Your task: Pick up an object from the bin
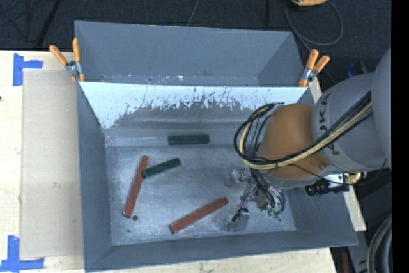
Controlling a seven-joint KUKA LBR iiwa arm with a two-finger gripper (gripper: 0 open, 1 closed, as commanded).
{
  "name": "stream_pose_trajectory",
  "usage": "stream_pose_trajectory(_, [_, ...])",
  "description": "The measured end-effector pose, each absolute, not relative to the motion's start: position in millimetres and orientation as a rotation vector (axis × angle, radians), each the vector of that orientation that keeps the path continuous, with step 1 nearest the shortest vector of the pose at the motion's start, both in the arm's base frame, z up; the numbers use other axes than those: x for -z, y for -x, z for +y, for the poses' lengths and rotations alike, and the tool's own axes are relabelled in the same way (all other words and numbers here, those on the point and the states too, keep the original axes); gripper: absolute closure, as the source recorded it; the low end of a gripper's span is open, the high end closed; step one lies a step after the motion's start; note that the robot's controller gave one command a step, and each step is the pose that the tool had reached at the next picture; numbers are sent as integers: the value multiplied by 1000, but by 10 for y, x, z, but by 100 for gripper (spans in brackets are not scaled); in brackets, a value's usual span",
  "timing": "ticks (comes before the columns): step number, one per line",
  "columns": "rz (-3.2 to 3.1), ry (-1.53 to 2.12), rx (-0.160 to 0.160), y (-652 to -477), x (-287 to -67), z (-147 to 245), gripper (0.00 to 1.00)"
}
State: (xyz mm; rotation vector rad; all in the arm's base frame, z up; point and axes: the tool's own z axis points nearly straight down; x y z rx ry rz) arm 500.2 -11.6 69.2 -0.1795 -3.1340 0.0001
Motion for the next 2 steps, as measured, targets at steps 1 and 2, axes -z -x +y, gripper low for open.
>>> stream_pose_trajectory(1, [-3148, 165, 2, -4733, -714, 386, 0])
stream_pose_trajectory(2, [-3137, 164, 0, -4706, -694, 372, 100])
